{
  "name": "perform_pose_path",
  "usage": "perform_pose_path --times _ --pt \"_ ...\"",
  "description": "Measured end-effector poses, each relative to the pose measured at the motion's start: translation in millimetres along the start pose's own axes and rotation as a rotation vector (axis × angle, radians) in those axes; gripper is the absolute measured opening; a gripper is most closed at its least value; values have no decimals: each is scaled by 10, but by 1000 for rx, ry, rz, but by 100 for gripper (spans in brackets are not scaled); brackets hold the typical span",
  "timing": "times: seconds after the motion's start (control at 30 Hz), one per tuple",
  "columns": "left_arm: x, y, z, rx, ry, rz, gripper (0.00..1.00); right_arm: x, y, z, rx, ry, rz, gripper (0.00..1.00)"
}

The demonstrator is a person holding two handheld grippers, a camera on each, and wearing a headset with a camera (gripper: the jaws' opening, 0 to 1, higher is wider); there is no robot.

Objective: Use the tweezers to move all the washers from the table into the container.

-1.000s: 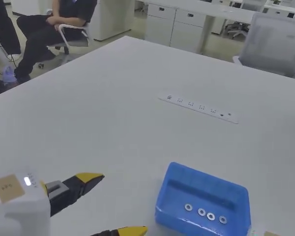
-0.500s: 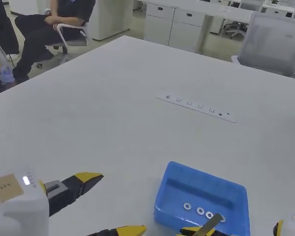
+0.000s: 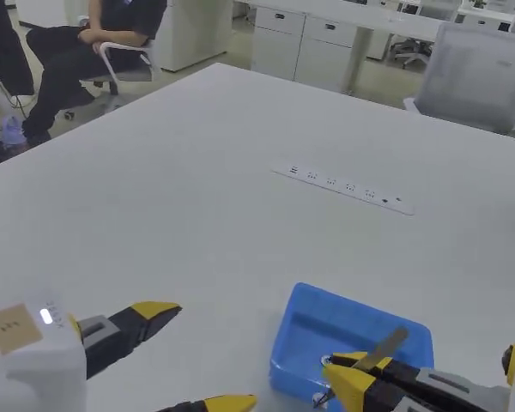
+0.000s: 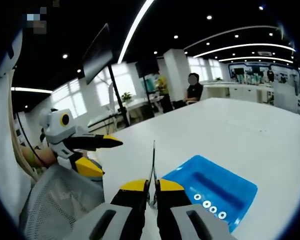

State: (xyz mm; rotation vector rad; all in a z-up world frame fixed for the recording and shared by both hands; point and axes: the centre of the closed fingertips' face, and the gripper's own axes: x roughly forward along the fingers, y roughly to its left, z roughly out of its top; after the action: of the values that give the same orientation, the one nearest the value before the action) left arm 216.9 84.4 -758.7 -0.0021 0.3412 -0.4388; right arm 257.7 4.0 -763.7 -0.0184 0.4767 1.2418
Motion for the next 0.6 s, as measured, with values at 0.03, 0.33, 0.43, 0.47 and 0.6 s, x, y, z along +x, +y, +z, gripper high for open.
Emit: perform_pose_path --times 0.03,0.33,0.43,0.47,0.6 --pt "-1 -1 1 0 0 0 63 4 -19 16 1 -4 -4 3" --pt "-7 0 2 0 1 1 63 107 -178 100 -19 -2 -20 3" --pt "-10 0 5 -1 0 2 63 151 -235 112 -29 7 -25 3" --pt "-11 1 6 -1 0 2 63 169 -258 114 -35 11 -25 3" --pt "-12 0 6 -2 1 1 63 220 -325 113 -43 22 -26 3"
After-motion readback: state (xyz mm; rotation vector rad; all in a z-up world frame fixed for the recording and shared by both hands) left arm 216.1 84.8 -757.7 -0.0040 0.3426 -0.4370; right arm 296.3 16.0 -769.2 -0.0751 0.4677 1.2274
